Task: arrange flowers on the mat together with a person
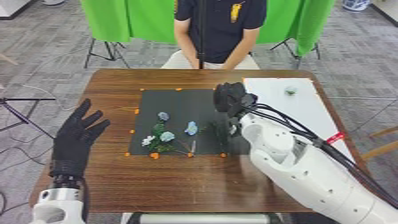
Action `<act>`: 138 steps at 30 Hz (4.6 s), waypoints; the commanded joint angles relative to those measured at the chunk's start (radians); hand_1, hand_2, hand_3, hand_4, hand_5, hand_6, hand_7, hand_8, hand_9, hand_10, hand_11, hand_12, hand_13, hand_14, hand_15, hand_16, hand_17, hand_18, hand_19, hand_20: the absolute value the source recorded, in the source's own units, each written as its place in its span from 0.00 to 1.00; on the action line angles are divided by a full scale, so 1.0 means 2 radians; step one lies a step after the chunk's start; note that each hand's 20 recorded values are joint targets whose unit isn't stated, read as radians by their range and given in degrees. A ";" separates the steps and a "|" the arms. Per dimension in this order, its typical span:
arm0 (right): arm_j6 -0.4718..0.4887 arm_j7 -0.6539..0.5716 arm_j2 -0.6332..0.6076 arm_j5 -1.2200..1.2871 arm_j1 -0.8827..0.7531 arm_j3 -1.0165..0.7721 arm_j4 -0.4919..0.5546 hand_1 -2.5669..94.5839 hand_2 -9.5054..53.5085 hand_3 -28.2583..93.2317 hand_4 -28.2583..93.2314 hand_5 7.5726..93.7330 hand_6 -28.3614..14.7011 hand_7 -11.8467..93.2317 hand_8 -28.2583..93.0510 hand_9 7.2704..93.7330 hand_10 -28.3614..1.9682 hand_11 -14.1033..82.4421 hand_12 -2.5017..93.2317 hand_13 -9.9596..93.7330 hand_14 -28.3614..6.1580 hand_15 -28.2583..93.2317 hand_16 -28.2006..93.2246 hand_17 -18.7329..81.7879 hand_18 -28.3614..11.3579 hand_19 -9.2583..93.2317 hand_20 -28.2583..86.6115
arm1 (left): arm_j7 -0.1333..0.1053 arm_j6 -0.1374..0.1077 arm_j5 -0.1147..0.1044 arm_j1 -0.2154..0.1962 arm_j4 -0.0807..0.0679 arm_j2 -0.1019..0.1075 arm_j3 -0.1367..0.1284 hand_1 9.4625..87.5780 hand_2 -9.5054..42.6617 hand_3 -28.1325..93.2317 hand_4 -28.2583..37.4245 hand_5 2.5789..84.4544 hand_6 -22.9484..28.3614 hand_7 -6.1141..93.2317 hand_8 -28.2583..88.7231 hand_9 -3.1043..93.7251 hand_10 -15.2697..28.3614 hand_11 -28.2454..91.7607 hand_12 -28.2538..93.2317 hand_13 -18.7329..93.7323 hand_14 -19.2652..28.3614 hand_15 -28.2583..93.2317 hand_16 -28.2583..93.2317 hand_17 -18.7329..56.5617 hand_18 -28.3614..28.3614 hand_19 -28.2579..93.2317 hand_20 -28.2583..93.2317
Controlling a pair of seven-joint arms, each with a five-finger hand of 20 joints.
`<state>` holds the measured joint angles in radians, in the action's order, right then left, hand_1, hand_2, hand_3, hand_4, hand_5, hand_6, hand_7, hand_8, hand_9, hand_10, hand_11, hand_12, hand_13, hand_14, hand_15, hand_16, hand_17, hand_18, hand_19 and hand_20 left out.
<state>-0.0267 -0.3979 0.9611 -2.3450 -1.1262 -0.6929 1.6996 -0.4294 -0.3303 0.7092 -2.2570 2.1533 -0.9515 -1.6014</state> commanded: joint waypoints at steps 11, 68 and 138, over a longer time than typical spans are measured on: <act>0.045 0.012 -0.002 -0.014 -0.029 -0.010 0.020 0.53 0.00 0.84 0.00 0.71 0.77 0.31 0.19 0.68 0.57 0.36 0.19 0.69 0.58 0.61 0.41 0.40 0.31 0.78 0.45 | 0.008 0.000 0.003 0.000 -0.002 -0.005 0.003 0.14 0.30 0.87 0.00 0.37 0.49 0.18 0.16 0.37 0.72 0.41 0.30 0.39 0.91 0.57 0.18 0.13 0.92 0.63 0.37; -0.047 0.141 0.044 0.695 -0.410 -0.461 0.197 0.25 0.22 0.87 0.00 0.45 0.72 0.26 0.12 0.44 0.47 0.26 0.17 0.46 0.32 0.49 0.33 0.25 0.24 0.59 0.42 | 0.017 0.002 0.015 -0.017 0.003 -0.015 -0.013 0.14 0.29 0.87 0.00 0.37 0.49 0.18 0.16 0.37 0.72 0.41 0.30 0.39 0.91 0.57 0.18 0.12 0.91 0.62 0.37; -0.017 0.148 0.054 0.694 -0.416 -0.457 0.171 0.21 0.25 0.87 0.00 0.40 0.75 0.25 0.13 0.42 0.50 0.23 0.18 0.46 0.31 0.48 0.37 0.23 0.22 0.57 0.42 | 0.022 0.002 0.016 -0.010 0.003 -0.015 -0.008 0.14 0.30 0.87 0.00 0.39 0.50 0.18 0.16 0.38 0.72 0.41 0.30 0.39 0.91 0.58 0.18 0.13 0.92 0.63 0.37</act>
<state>-0.0601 -0.1030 1.0614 -0.9494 -1.9448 -1.6120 2.0361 -0.3906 -0.3245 0.7439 -2.2665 2.1578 -0.9777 -1.6169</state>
